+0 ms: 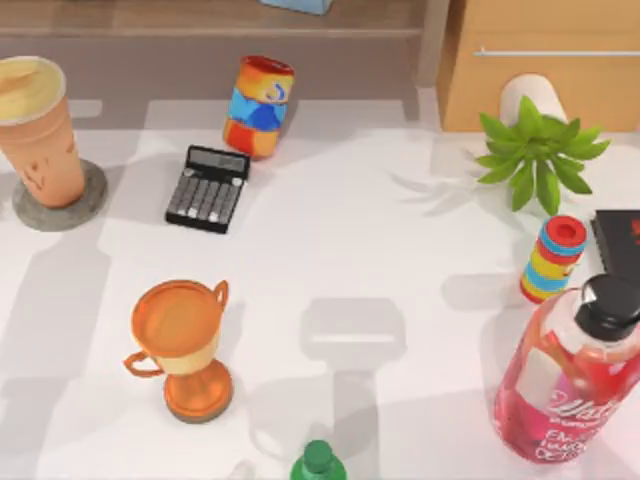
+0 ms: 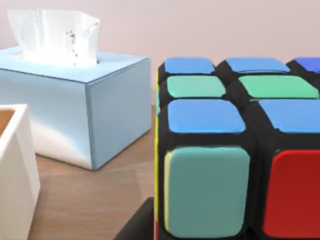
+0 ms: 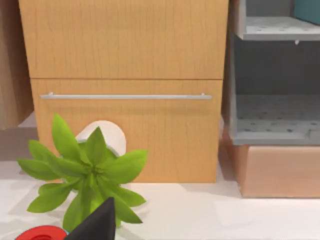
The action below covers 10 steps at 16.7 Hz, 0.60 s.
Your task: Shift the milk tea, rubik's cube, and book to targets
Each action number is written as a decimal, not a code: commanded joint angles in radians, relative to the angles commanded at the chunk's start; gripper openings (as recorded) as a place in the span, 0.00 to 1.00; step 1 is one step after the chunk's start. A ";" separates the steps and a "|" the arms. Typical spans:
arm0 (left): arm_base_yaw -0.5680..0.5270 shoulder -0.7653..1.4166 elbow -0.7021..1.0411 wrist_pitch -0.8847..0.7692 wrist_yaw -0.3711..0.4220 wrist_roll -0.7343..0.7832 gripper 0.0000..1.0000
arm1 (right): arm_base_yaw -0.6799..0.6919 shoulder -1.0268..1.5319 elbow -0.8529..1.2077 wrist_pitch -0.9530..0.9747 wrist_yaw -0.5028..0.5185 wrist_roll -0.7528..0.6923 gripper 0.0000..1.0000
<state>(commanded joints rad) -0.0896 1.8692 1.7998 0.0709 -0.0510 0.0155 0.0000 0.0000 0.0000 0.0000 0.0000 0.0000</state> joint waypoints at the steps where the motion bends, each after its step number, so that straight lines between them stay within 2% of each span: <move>1: 0.000 0.000 0.000 0.000 0.000 0.000 0.30 | 0.000 0.000 0.000 0.000 0.000 0.000 1.00; 10: 0.000 0.000 0.000 0.000 0.000 0.000 0.98 | 0.000 0.000 0.000 0.000 0.000 0.000 1.00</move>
<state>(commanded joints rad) -0.0896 1.8692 1.7998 0.0709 -0.0510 0.0155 0.0000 0.0000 0.0000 0.0000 0.0000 0.0000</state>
